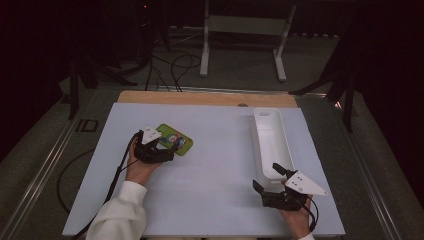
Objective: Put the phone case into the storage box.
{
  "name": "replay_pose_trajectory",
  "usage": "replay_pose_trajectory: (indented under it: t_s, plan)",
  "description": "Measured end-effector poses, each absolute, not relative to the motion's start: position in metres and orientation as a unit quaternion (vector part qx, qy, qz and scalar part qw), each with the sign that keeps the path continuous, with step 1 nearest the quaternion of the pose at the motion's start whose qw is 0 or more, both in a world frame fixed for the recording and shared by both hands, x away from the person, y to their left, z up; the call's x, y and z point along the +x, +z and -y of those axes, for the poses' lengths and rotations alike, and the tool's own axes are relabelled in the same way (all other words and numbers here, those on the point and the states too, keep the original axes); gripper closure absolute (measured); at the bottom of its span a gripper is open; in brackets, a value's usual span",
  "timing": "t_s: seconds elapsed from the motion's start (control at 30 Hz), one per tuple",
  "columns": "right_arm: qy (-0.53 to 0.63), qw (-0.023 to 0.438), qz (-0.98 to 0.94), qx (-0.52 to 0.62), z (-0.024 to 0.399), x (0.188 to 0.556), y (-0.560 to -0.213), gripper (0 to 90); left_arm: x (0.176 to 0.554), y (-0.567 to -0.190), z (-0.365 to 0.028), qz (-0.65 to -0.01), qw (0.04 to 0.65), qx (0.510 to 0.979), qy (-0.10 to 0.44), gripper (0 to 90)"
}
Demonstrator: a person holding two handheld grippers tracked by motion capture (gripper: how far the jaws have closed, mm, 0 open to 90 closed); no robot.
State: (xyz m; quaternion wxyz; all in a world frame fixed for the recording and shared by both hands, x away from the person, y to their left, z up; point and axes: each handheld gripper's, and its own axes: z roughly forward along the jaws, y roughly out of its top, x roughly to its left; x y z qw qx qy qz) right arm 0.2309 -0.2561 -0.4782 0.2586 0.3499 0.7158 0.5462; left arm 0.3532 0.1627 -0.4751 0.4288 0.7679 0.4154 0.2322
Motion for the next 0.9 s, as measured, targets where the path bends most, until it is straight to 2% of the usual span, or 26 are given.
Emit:
replay_pose_trajectory:
  t_s: [0.43, 0.8, 0.9]
  plan:
    - [0.546, 0.259, -0.716, 0.350, 0.256, 0.231, -0.478, 8.9, 0.369, -0.479, -0.156, -0.417, 0.416, 0.775, 0.229, 34.5]
    - [0.547, 0.259, -0.716, 0.350, 0.256, 0.230, -0.478, 8.9, 0.383, -0.484, -0.139, -0.414, 0.395, 0.797, 0.194, 55.4]
    - [0.547, 0.258, -0.716, 0.350, 0.256, 0.230, -0.478, 8.9, 0.387, -0.490, -0.138, -0.424, 0.383, 0.801, 0.179, 63.7]
